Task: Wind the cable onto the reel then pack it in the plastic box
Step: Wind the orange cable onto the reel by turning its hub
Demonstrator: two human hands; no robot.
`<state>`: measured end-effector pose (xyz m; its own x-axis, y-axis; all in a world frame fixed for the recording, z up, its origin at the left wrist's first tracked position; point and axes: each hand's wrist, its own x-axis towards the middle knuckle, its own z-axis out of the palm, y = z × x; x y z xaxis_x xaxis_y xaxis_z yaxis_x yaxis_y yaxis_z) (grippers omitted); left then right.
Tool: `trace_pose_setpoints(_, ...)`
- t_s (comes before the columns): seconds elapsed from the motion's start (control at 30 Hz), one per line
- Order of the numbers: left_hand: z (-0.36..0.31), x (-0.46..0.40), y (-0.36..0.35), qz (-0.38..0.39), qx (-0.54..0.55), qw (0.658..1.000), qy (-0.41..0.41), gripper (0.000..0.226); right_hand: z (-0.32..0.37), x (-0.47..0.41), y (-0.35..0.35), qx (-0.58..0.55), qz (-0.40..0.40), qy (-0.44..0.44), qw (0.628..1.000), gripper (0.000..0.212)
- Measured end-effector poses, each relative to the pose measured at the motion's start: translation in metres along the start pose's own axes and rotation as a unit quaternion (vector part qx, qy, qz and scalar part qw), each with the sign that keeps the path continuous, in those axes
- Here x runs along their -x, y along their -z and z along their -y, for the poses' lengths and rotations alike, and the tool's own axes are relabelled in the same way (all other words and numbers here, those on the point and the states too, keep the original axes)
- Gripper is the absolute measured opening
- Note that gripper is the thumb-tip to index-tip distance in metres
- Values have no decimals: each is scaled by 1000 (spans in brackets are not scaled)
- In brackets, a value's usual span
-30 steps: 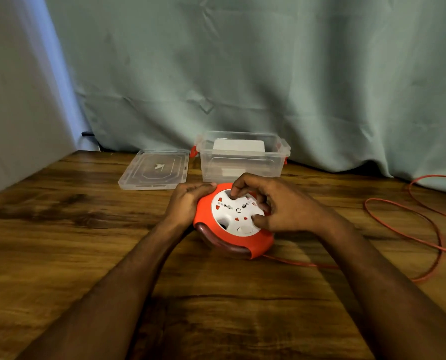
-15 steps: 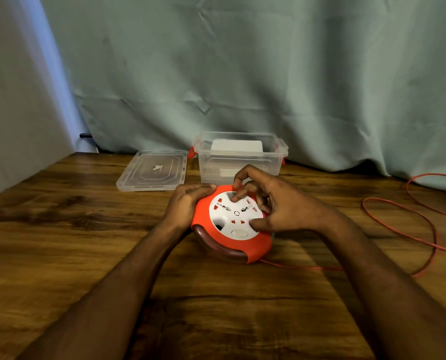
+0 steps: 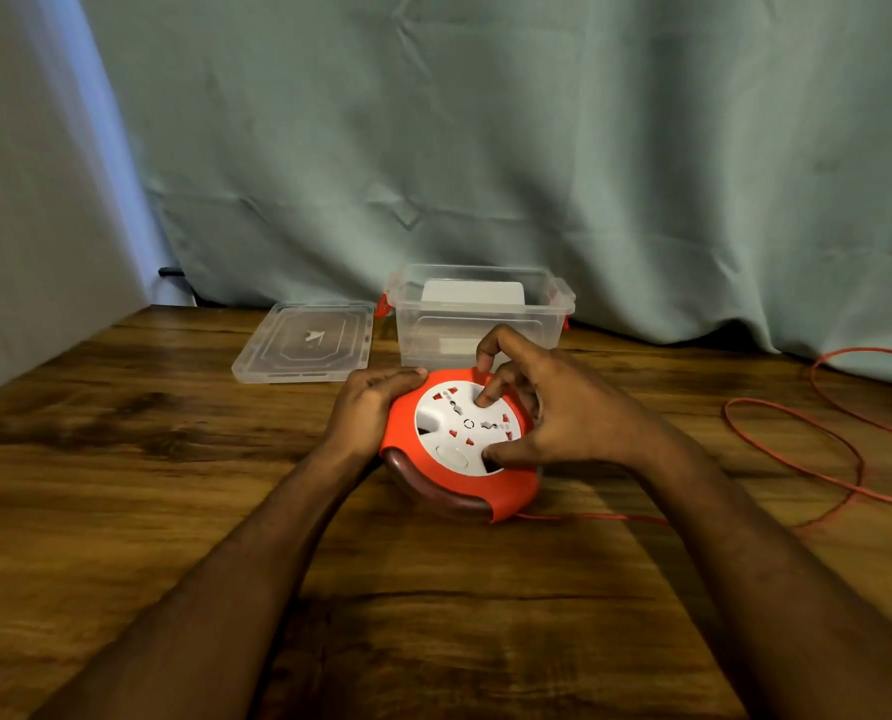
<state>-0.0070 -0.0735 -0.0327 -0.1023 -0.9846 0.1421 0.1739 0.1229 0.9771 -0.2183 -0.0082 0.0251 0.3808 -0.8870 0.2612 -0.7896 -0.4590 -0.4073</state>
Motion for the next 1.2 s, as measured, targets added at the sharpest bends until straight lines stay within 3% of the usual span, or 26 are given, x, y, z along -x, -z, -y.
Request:
trace_pose_setpoints(0.2,2,-2,0,-10,-5,1000,-9,17,2,-1,-7,53,-41,-3,998,72)
trace_pose_setpoints(0.37,3,-4,-1,-14,-4,1000,-22,19,6,-5,-14,101,-75,-14,992,51)
trace_pose_setpoints(0.57,4,-6,0,-7,-7,1000,-25,18,9,-8,-22,111,-117,-1,987,60)
trace_pose_setpoints(0.7,1,-3,0,-5,-29,998,-46,25,5,-8,-12,37,-126,47,990,23)
trace_pose_setpoints(0.8,0,1,-1,7,-53,997,-56,31,2,-6,-6,18,-63,42,997,58)
trace_pose_setpoints(0.87,0,2,-2,14,-57,997,-57,33,-2,-6,-5,10,-30,34,999,69)
trace_pose_setpoints(1.2,-1,4,-2,25,-95,993,-66,30,-6,-4,1,-14,10,19,1000,67)
